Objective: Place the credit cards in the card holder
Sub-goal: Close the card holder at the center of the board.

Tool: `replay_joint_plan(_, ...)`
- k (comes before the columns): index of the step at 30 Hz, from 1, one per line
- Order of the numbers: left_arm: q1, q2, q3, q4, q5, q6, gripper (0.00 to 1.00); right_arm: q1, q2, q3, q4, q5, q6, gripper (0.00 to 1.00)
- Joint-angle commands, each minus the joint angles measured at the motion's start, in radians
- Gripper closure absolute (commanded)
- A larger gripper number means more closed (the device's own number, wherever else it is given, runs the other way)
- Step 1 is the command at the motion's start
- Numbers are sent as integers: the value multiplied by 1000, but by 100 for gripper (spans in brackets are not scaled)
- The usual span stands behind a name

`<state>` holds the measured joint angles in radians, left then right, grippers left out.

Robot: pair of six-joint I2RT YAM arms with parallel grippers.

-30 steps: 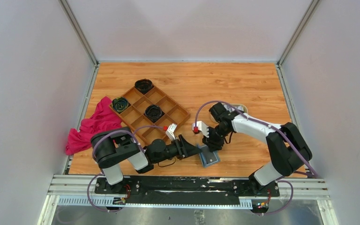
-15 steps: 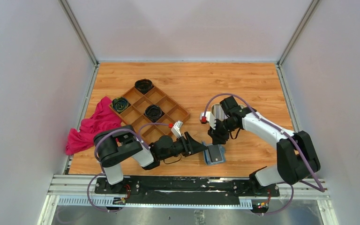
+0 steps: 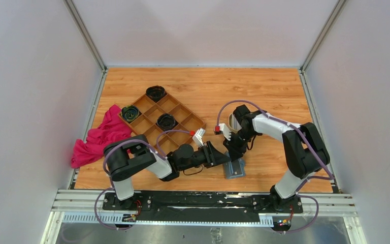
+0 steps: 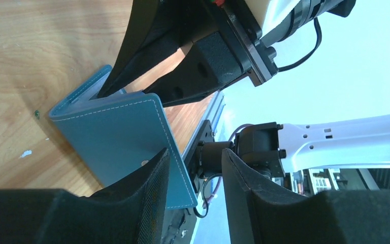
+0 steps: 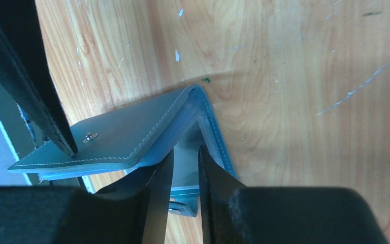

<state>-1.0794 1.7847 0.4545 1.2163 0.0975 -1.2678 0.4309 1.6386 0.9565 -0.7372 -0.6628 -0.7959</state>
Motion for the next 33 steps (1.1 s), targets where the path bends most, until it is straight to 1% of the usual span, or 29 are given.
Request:
replay_joint_plan(1, -12, 25, 20, -15, 15, 20, 57, -12, 10, 23, -74, -20, 20, 72)
replay_joint_plan(5, -11, 44, 37, -50, 12, 32, 66, -30, 1, 31, -70, -14, 38, 72)
replay_joint_plan(7, -11, 72, 47, -50, 14, 33, 69, -50, -16, 31, -66, -19, 43, 72)
replay_joint_plan(12, -11, 125, 69, -39, 16, 30, 76, -94, -107, 18, -53, -25, 37, 69)
replay_joint_plan(19, -11, 126, 84, -103, 1, 49, 78, -138, -250, -17, -60, 11, -18, 63)
replay_joint_plan(21, -10, 126, 82, -103, -2, 51, 78, -142, -275, -41, -66, 2, -48, 58)
replay_joint_plan(23, -10, 131, 77, -93, -4, 49, 78, -141, -277, -64, -67, -5, -72, 55)
replay_joint_plan(26, -11, 137, 64, -66, -4, 40, 78, -144, -245, -63, -66, 59, -67, 55)
replay_joint_plan(28, -11, 141, 60, -56, -4, 37, 78, -161, -231, -49, -79, 63, -67, 55)
replay_joint_plan(30, -11, 143, 59, -51, -3, 37, 78, -169, -243, -64, -89, 47, -123, 53)
replay_joint_plan(32, -11, 142, 60, -53, -2, 39, 78, -171, -274, -100, -93, 35, -236, 50)
replay_joint_plan(33, -10, 142, 61, -54, 0, 39, 78, -174, -291, -118, -92, 25, -325, 48)
